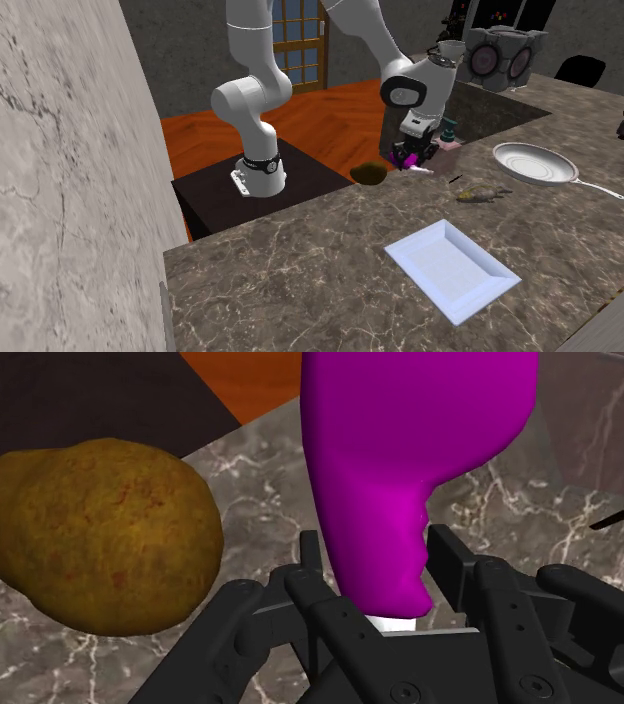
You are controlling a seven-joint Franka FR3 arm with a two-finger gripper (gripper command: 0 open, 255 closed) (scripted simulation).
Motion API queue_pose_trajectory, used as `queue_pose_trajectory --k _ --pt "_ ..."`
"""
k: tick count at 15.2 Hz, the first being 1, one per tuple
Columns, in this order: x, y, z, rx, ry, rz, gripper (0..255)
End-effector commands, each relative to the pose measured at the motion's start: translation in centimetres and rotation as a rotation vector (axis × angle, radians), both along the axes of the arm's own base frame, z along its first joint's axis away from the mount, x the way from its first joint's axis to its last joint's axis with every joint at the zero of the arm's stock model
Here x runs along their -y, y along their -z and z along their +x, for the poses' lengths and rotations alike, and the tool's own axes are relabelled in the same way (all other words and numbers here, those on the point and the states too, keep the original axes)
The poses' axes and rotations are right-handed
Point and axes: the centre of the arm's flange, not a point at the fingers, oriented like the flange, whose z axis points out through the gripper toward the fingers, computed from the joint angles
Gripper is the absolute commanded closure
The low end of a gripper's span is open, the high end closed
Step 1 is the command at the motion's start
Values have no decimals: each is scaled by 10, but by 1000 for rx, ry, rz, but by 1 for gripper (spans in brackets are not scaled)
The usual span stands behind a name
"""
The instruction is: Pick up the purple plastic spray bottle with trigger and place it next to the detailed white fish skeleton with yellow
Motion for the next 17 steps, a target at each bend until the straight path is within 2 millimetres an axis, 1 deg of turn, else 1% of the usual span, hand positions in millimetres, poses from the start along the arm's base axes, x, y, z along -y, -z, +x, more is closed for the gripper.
queue_pose_trajectory --k 1,6,13,14,17 --pt "0 10 -1 1 0 0 255" --pt "0 36 -1 1 0 0 255" --pt "0 36 -1 1 0 0 255" --pt "0 36 -1 1 0 0 0" --pt "0 36 -1 1 0 0 0"
